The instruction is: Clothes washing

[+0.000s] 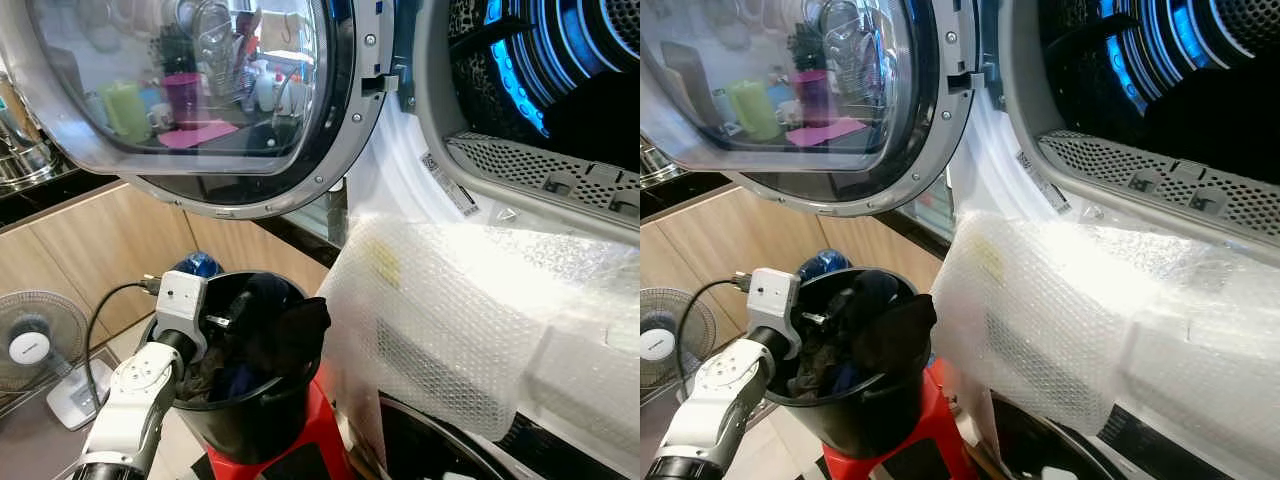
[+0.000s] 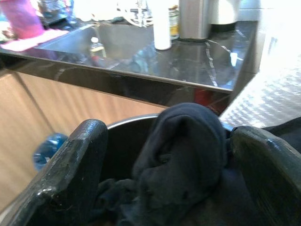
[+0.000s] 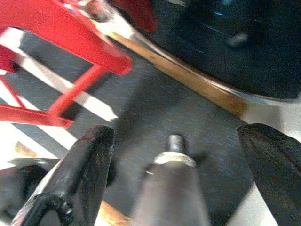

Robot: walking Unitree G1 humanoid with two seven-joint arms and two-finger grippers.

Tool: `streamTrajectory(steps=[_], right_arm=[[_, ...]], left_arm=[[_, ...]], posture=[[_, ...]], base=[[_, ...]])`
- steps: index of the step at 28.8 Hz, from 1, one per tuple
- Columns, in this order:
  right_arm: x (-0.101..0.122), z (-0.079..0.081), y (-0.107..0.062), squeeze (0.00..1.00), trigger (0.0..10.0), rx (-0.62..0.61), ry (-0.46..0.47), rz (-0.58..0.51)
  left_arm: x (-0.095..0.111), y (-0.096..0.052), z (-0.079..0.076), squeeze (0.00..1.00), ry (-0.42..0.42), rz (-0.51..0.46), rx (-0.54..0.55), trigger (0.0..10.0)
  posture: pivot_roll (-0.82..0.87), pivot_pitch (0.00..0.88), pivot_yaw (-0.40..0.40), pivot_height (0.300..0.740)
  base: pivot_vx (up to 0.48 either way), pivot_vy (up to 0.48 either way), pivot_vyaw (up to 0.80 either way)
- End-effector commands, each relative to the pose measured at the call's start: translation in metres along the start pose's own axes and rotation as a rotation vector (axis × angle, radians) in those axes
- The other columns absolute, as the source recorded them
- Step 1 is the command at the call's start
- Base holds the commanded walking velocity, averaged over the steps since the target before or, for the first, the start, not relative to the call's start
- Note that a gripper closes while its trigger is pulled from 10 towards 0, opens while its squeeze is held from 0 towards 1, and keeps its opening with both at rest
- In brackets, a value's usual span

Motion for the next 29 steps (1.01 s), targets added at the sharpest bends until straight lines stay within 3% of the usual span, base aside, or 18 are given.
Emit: streamTrajectory(steps=[1,10,16,22,23,24,26,29], right_arm=[[-0.005,-0.004,0.0,0.0,10.0,-0.019,0.011,0.008],[0.005,-0.025,-0.001,0.0,10.0,-0.06,0.061,-0.031],[0.008,-0.038,-0.002,0.0,10.0,-0.088,0.058,-0.058],[0.003,-0.044,-0.003,0.0,10.0,-0.096,0.073,-0.052],[0.002,-0.044,-0.003,0.0,10.0,-0.093,0.072,-0.051],[0.002,-0.044,-0.003,0.0,10.0,-0.092,0.07,-0.048],[0.0,-0.044,-0.003,0.0,10.0,-0.089,0.075,-0.046],[0.0,-0.042,-0.003,0.0,10.0,-0.084,0.082,-0.044]], left_arm=[[-0.005,0.004,0.007,1.0,0.021,0.022,-0.019,10.0],[-0.013,0.021,0.007,1.0,0.095,0.041,-0.085,10.0],[0.007,0.042,-0.011,1.0,0.16,-0.03,-0.175,10.0],[0.017,0.052,-0.02,1.0,0.14,-0.063,-0.189,10.0],[0.017,0.053,-0.023,0.73,0.147,-0.059,-0.194,10.0],[0.014,0.053,-0.025,0.0,0.163,-0.047,-0.203,10.0],[0.009,0.053,-0.028,0.0,0.197,-0.02,-0.199,10.0],[0.002,0.053,-0.023,0.0,0.175,0.027,-0.132,10.0]], posture=[[-0.02,0.009,0.037,0.74],[-0.05,0.017,-0.02,0.74],[-0.08,0.031,-0.043,0.74],[-0.08,0.042,-0.045,0.74],[-0.08,0.046,-0.042,0.74],[-0.08,0.046,-0.042,0.74],[-0.08,0.056,-0.041,0.74],[-0.08,0.058,-0.038,0.74]], base=[[0.0,0.0,0.0],[0.0,0.0,0.0],[0.0,0.0,0.0],[0.0,0.0,0.0],[0.0,0.0,0.0],[0.0,0.0,0.0],[0.0,0.0,0.0],[0.0,0.0,0.0]])
Point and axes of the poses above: a point about 5 cm out from each wrist's last joint towards the gripper, its own y axis pointing out of the wrist towards the gripper, its own x axis along the axis of the wrist's last joint, z = x × y, the point moved 4 cm from there along y, pointing out of the wrist towards the gripper, and after that the axes turned 14 degrees about y, right-handed, at the moved point
